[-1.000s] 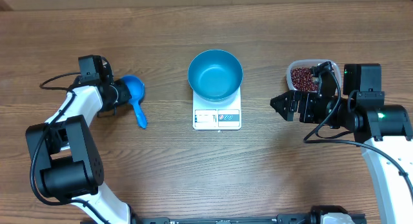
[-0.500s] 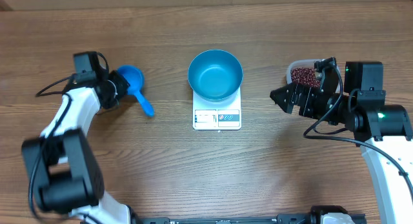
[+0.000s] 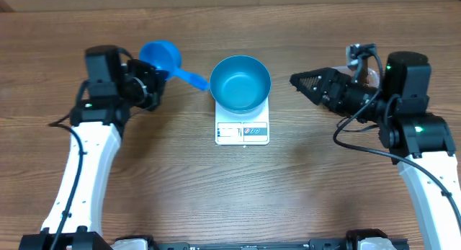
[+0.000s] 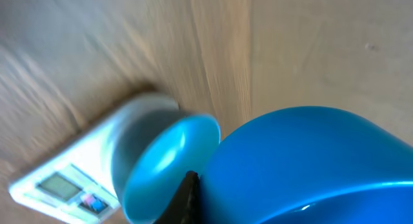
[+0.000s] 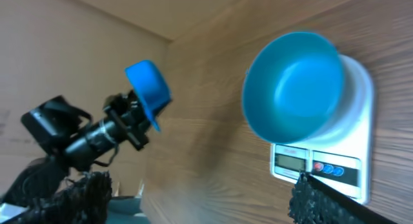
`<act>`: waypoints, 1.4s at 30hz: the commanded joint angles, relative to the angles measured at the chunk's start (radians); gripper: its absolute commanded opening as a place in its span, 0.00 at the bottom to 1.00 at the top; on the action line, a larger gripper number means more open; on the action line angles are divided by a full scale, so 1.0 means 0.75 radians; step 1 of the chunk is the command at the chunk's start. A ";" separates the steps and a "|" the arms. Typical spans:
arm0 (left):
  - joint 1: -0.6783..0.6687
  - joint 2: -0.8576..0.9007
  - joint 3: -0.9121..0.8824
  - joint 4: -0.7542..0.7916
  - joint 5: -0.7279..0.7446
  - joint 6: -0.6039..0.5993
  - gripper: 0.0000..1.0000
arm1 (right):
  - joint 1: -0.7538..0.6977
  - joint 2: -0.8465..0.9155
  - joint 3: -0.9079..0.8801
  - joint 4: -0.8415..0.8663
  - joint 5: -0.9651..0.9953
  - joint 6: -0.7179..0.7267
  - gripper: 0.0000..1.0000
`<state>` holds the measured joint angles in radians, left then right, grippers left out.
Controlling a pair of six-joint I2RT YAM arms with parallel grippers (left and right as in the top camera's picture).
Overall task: Scoop item into bowl and weigh 150g on scale
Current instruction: 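Bring the scoop over the bowl and pass it to the right gripper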
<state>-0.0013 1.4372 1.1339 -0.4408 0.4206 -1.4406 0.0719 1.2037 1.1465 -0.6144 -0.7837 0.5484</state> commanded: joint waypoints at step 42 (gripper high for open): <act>-0.332 -0.024 0.013 -0.035 0.198 -0.445 0.04 | 0.655 0.198 0.034 0.424 0.730 0.066 0.24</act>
<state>-0.2428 1.4372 1.1339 -0.4648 0.5507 -1.7634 0.5571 1.3571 1.1465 -0.3004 -0.2558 0.6025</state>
